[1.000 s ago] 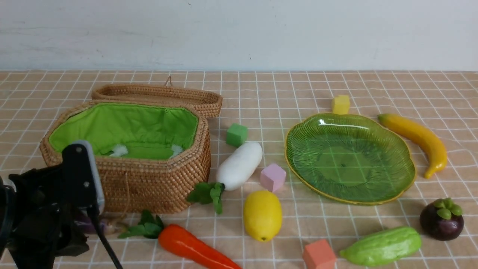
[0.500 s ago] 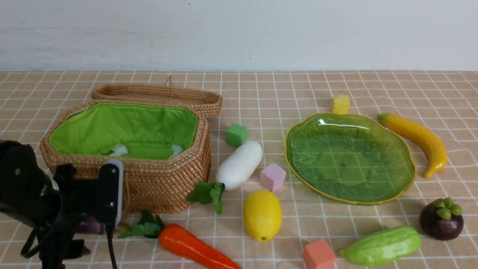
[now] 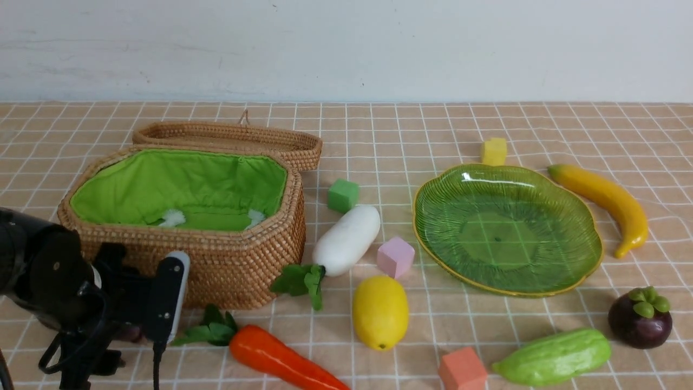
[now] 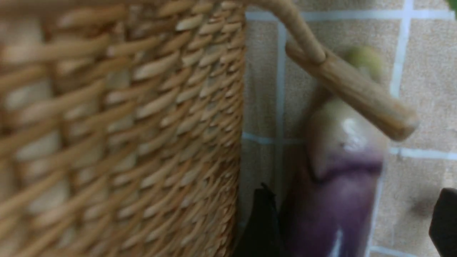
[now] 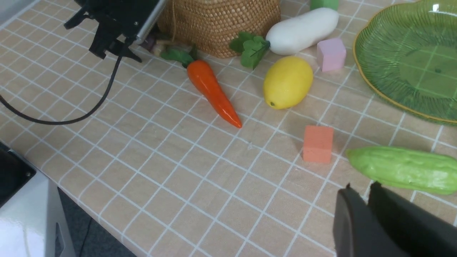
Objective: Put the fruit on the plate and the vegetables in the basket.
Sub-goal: Use the left arm to grab an eggplant and put it into the left basket
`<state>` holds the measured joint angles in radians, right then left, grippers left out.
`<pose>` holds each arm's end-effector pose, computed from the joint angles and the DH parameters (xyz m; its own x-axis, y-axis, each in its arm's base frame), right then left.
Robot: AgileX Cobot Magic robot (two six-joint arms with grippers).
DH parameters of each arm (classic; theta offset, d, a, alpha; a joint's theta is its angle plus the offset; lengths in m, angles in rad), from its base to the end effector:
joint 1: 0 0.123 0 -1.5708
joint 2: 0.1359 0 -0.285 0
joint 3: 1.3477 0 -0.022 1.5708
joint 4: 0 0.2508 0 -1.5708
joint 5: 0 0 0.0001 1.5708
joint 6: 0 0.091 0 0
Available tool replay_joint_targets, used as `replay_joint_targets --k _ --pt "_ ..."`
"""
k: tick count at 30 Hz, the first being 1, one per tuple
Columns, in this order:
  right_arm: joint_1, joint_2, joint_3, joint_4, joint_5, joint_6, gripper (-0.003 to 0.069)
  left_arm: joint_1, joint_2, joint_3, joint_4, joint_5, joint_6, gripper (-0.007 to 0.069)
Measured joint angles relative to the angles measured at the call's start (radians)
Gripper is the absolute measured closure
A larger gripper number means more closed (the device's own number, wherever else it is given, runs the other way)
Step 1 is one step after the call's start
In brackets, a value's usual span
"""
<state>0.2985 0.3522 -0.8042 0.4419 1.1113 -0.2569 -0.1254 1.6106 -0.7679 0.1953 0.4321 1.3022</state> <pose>0.0133 0.0406 0.3617 -0.4538 -0.1880 -0.8711 -0.6111 0.7771 0.1506 0.2806 -0.0279 0.1638 0.0103 0.9991 0.0403 0.9222 -0.0251 0.3858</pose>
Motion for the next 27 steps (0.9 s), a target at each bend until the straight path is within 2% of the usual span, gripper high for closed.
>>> replay_joint_targets --k 6,10,13,14,17,22,27 --pt "0.000 0.000 0.000 0.001 0.000 0.000 0.0571 0.000 0.000 0.000 0.000 0.126 0.002 0.0097" --pt "0.000 0.000 0.000 0.001 0.000 0.000 0.0571 0.000 0.000 0.000 0.003 0.154 0.002 0.0204" --pt "0.000 0.000 0.000 0.002 0.000 0.000 0.0571 0.000 0.000 0.000 0.004 0.144 0.001 0.0374" --pt "0.000 0.000 0.000 0.004 0.000 0.000 0.0571 0.000 0.000 0.000 0.004 0.145 0.001 0.0393" --pt "0.000 0.000 0.000 0.011 0.000 0.000 0.0571 0.000 -0.001 0.000 0.004 0.164 0.001 0.0381" --pt "0.000 0.000 0.000 0.040 -0.003 0.000 0.0571 0.000 -0.068 0.000 -0.022 0.303 -0.039 0.0381" --pt "0.000 0.000 0.000 0.052 -0.051 0.000 0.0571 0.000 -0.322 -0.079 -0.106 0.349 -0.157 0.0381"
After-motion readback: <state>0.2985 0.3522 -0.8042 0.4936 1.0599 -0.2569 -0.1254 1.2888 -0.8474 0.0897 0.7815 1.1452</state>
